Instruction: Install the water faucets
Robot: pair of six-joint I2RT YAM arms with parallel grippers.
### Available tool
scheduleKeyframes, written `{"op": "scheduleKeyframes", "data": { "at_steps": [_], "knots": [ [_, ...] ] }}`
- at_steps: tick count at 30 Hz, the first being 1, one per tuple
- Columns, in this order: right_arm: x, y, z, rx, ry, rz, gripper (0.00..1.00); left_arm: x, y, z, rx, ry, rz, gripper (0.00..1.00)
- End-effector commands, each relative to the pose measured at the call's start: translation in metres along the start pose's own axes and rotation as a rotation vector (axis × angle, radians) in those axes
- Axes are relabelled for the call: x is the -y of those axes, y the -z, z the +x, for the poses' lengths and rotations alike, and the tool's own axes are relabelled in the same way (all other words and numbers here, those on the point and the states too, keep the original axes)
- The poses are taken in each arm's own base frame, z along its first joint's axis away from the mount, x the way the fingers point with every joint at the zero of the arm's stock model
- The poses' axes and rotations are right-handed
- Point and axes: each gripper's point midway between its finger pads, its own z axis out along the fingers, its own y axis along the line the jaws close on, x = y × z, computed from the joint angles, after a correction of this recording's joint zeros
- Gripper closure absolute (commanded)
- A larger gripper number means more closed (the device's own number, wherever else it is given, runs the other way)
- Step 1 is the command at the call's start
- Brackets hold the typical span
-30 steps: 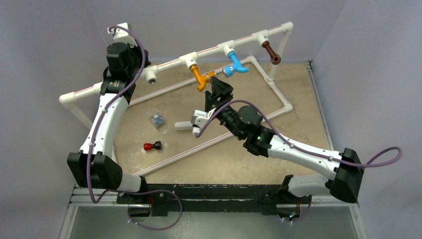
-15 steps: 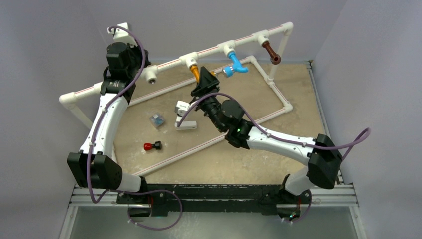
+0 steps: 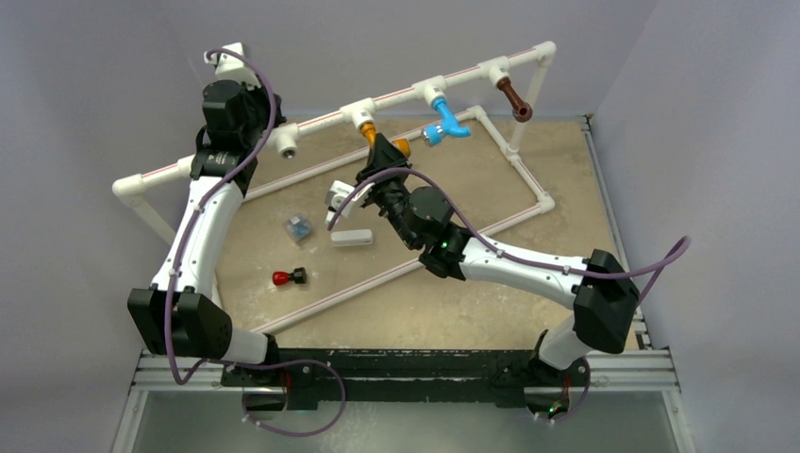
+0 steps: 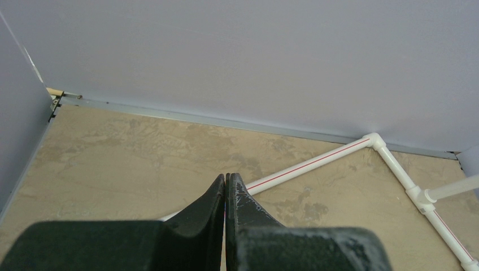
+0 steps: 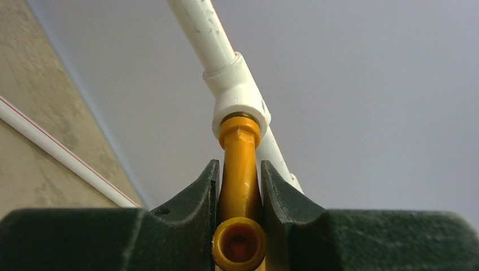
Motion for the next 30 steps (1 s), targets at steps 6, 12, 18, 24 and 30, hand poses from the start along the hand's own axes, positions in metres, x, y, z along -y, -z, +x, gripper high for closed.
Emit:
{"op": "scheduleKeyframes", "data": {
  "at_steps": [6,12,18,24,30],
  "knots": [
    [0.017,0.002,-0.006,0.034,-0.796,0.078,1.0,-0.019,0.002,0.083,-0.266,-0.003,-0.057,1.0],
    [0.019,0.006,-0.012,0.106,-1.292,0.053,1.0,-0.019,0.002,0.084,-0.267,-0.002,-0.057,1.0],
    [0.033,0.015,-0.017,0.213,-1.763,0.042,1.0,-0.015,0.002,0.084,-0.272,0.001,-0.038,1.0],
    [0.053,0.02,-0.028,0.293,-2.126,0.039,1.0,-0.015,0.003,0.084,-0.273,0.0,-0.038,1.0],
    [0.067,0.024,-0.034,0.359,-2.45,0.002,1.0,-0.015,0.003,0.083,-0.27,-0.001,-0.038,1.0]
  ]
}}
